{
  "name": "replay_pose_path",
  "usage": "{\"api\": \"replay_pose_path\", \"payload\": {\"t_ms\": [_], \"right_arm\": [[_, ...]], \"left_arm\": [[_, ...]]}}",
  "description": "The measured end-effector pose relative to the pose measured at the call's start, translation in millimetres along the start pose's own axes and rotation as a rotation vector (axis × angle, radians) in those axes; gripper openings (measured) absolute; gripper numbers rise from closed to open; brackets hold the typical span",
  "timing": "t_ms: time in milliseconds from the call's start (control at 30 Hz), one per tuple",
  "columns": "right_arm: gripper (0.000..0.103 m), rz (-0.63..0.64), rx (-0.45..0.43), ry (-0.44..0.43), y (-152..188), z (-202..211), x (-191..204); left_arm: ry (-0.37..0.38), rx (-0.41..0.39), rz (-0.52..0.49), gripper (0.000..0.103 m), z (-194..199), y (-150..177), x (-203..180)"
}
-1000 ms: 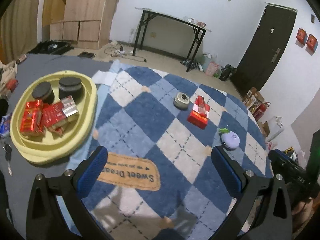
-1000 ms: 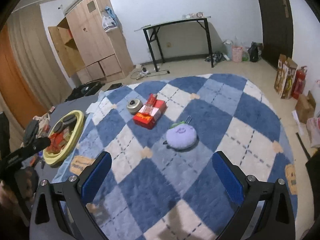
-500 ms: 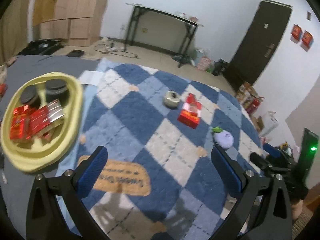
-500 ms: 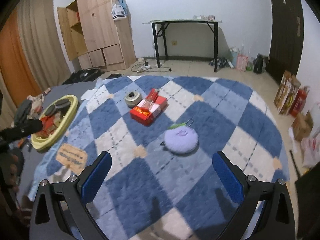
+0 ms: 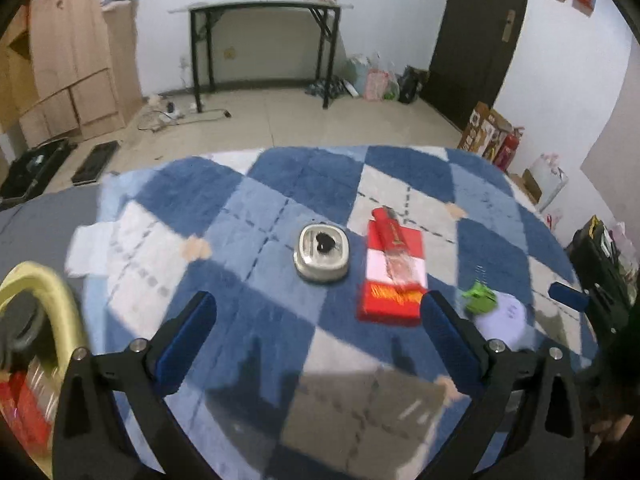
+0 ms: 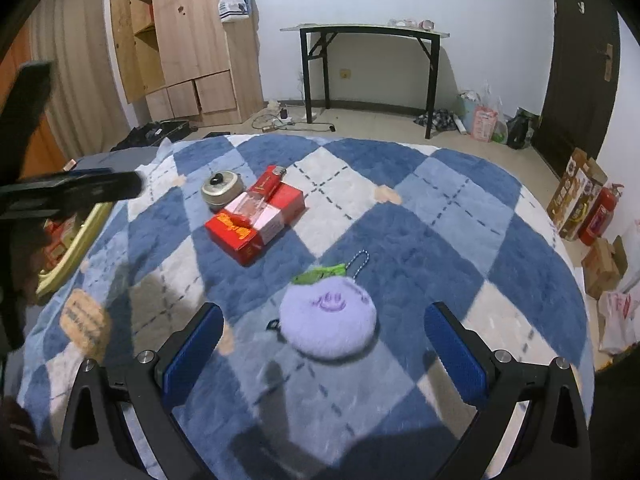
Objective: Organize rigid objects
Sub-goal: 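Grasp the silver round tin with left gripper while right gripper grasps the lavender plush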
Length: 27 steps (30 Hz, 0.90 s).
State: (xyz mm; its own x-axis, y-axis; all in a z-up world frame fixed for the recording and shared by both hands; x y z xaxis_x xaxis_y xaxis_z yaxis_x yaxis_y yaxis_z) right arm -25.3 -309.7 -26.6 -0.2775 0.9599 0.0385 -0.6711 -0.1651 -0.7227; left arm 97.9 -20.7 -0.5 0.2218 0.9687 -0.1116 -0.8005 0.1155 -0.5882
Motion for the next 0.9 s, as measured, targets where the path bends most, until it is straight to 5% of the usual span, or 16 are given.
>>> {"api": "replay_pose_path", "payload": {"t_ms": [267, 533, 600, 667, 900], "right_arm": [[0.098, 0.017, 0.047, 0.024, 0, -43, -2], [0.098, 0.02, 0.051, 0.022, 0, -59, 0], [0.09, 0.015, 0.058, 0.024, 1, -62, 0], [0.082, 0.005, 0.063, 0.024, 0, -66, -1], [0.061, 0.011, 0.058, 0.025, 1, -72, -1]], "left_arm": [[-0.084, -0.007, -0.167, 0.093, -56, -22, 2], [-0.031, 0.022, -0.167, 0.088, -81, -18, 0], [-0.031, 0.007, -0.142, 0.078, -81, -19, 2], [0.016, 0.031, -0.099, 0.056, -85, -20, 4], [0.025, 0.017, -0.074, 0.05, -84, -16, -2]]}}
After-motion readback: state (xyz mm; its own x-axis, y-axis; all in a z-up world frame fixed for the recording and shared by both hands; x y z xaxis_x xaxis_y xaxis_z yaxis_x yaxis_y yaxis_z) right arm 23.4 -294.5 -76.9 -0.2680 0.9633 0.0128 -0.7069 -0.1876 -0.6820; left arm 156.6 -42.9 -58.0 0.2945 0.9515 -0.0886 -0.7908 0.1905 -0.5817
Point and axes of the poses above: each gripper's, at about its wrist camera, not at the fingertips, and z roughly against the way its jaws point, x to its left, y to its underside, the point moved 2 cm from there along -z, roughly the way its jaws point, and after that the axes turned 4 degrees about x, right-handed, at the moved point
